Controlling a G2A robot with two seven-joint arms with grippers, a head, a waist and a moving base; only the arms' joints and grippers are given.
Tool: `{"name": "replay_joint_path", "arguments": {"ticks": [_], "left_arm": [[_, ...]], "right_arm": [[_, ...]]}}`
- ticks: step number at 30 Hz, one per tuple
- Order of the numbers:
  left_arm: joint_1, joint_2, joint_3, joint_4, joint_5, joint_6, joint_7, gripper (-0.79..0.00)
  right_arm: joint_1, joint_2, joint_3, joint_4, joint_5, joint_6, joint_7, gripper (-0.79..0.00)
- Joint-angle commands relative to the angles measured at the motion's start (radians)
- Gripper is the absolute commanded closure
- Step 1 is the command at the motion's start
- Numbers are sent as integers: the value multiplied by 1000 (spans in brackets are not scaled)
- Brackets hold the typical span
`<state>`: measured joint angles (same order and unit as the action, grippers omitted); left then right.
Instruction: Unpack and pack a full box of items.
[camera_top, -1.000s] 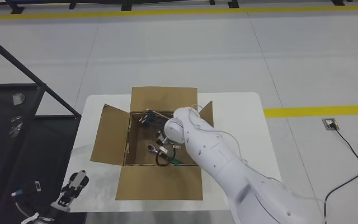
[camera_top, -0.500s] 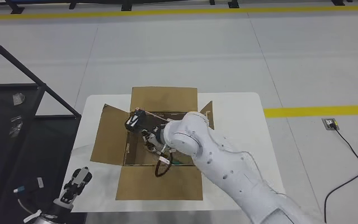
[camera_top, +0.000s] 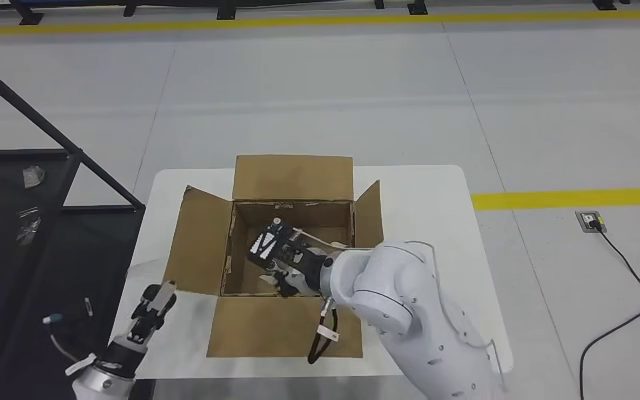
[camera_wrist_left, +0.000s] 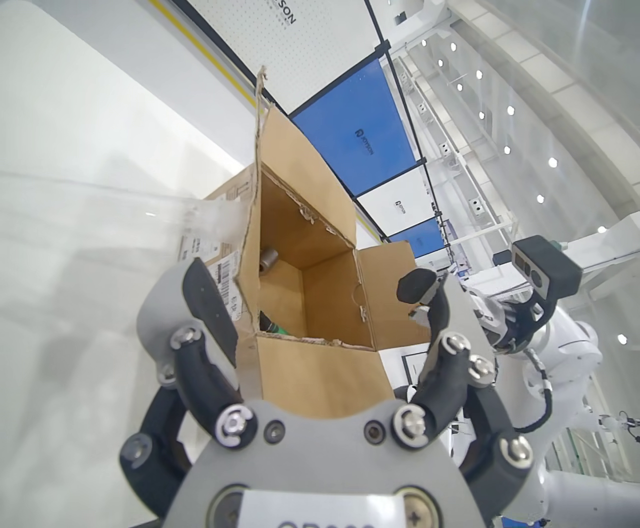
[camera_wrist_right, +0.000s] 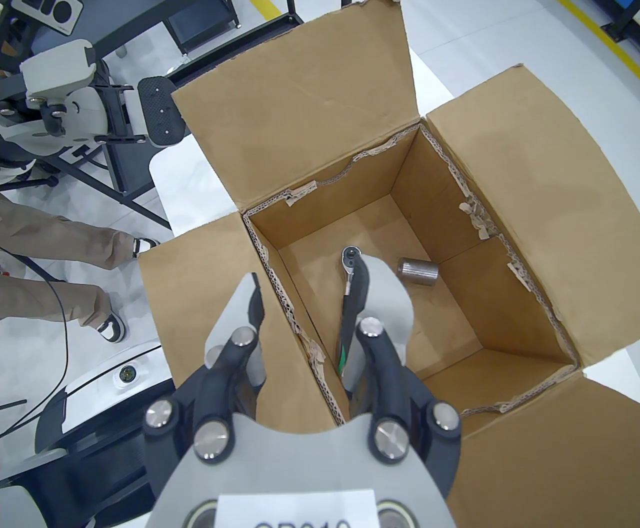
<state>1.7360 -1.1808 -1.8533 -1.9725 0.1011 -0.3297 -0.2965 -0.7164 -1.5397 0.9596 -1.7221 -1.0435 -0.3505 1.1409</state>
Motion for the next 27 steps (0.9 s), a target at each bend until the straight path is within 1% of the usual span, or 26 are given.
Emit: {"name": "replay_joint_path", "arguments": {"ticks": [1,4,7,12,17,20,23,27], "left_arm": [[-11,-1,11,-1,14,15,7,-785],[-19,-1,25,-7,30,26,12,-785],[-17,-2,33,-21,37,21,9,-785],[-9,-2,48,-45,60,16,-2,-785],[-12,-1,85,-64,110,21,-28,-785],[-24,-1,120,-64,142,32,-48,-785],[-54,-1,161,-43,167,62,-73,-785],[-96,-1,204,-15,189,95,-101,-785]], "right_arm": [[-19,3,3,-11,-7,-7,-35,-785],[-59,12,42,-62,15,-16,-96,-785],[-130,26,108,-144,45,-34,-170,-785],[-293,54,274,-280,133,-87,-297,-785],[-440,77,440,-346,268,-128,-385,-785],[-502,90,521,-352,342,-157,-395,-785],[-538,100,573,-350,387,-131,-366,-785],[-542,112,617,-307,467,-92,-315,-785]]}}
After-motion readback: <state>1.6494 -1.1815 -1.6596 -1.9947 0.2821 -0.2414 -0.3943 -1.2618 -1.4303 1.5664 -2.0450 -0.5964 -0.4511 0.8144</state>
